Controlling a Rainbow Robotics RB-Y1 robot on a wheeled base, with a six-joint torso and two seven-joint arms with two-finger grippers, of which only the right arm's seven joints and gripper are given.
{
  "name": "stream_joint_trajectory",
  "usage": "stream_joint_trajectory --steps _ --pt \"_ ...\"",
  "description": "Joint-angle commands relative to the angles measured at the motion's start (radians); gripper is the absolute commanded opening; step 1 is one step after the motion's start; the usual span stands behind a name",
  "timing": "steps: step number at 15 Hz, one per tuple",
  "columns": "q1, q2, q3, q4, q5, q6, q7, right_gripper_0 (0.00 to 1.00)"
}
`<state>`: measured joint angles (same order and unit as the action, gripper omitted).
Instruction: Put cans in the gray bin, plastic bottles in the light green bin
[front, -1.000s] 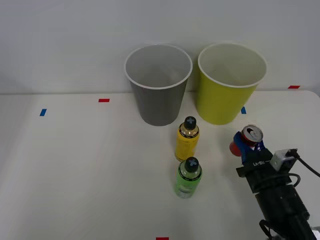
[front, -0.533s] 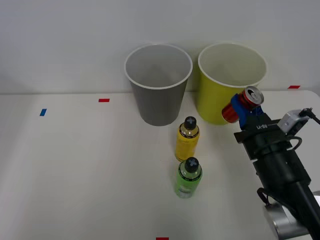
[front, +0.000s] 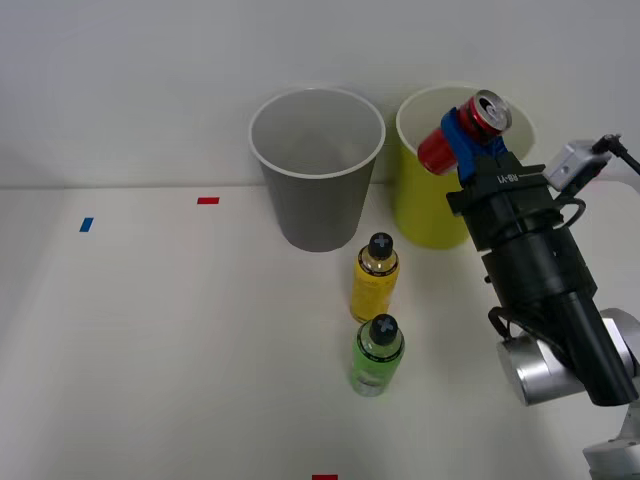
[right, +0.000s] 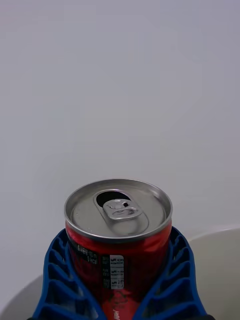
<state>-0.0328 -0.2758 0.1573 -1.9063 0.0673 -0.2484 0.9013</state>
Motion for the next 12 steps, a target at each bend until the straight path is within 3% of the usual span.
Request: stream_joint_trajectory --steps 1,3,7,12 --pt "-0.084 0.021 0.051 -0.105 0.002 0.259 0.004 0.0" --pt "-0.171 0.061 0.084 -0.137 0.022 0.445 0.01 0.0" --pt "-0.291 0.141 0.096 -0.134 0.055 0.612 0.011 0.0" --pt "-0.397 0.167 0.102 -0.134 0.069 0.771 0.028 0.0"
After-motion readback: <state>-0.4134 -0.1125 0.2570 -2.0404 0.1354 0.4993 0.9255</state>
